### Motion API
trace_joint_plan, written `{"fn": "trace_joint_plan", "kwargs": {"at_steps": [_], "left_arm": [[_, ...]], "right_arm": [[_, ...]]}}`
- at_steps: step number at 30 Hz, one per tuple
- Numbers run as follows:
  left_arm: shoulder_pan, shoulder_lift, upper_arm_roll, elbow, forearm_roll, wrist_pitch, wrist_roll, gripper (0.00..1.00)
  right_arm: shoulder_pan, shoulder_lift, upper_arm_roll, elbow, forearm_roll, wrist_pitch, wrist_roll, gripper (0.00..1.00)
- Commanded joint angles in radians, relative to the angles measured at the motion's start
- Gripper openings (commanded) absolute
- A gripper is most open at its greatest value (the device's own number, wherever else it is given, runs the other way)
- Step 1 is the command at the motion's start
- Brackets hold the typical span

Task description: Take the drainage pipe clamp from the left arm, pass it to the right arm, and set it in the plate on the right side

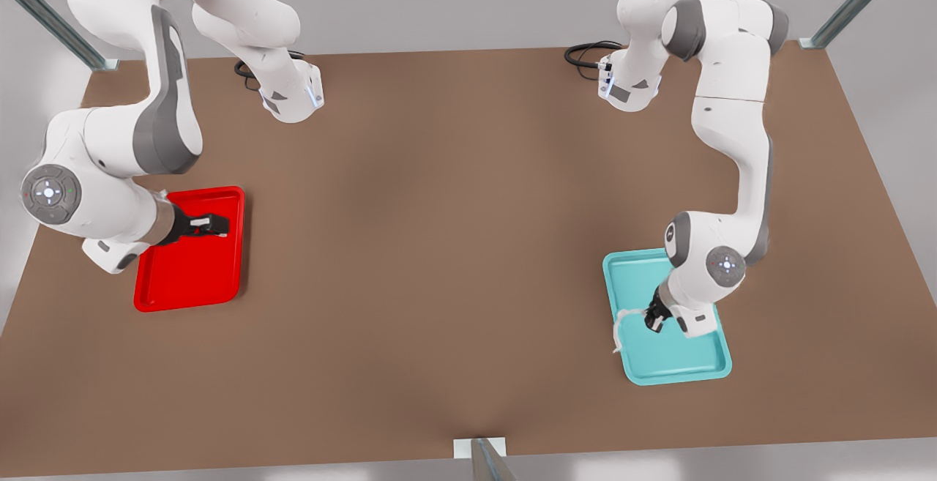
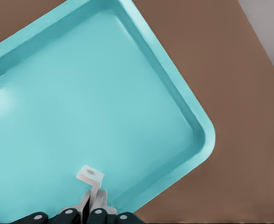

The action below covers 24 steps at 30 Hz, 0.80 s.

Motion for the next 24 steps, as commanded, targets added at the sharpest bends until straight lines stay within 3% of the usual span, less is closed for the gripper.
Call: {"fn": "trace_joint_plan", "kwargs": {"at_steps": [1, 6, 9, 11, 14, 17, 24], "left_arm": [[-0.037, -0.005, -0.006, 0.015, -0.004, -0.003, -0.042, 0.21], [-0.077, 0.006, -0.156, 0.050, 0.065, -0.002, 0.130, 0.21], [-0.086, 0.029, -0.206, 0.087, 0.068, -0.047, 0.279, 0.21], [-0.135, 0.095, -0.206, 0.220, 0.101, -0.201, 0.291, 0.21], [-0.224, 0.118, -0.206, 0.272, 0.125, -0.270, 0.291, 0.21], [-0.310, 0.212, -0.202, 0.459, 0.127, -0.367, 0.290, 0.21], [-0.361, 0.251, -0.196, 0.533, 0.117, -0.403, 0.078, 0.21]], "right_arm": [[0.065, 0.035, 0.002, 0.021, 0.004, 0.010, -0.197, 1.00], [0.156, 0.165, 0.006, 0.066, 0.016, 0.038, -0.659, 1.00], [0.202, 0.190, 0.009, 0.063, 0.015, 0.180, -0.794, 1.00], [0.217, 0.199, 0.009, 0.054, 0.016, 0.272, -0.906, 1.00], [0.256, 0.271, 0.011, 0.052, 0.016, 0.413, -1.037, 1.00], [0.282, 0.323, 0.034, 0.046, 0.016, 0.585, -1.145, 1.00], [0.291, 0.341, 0.083, 0.018, 0.031, 0.668, -1.297, 1.00]]}}
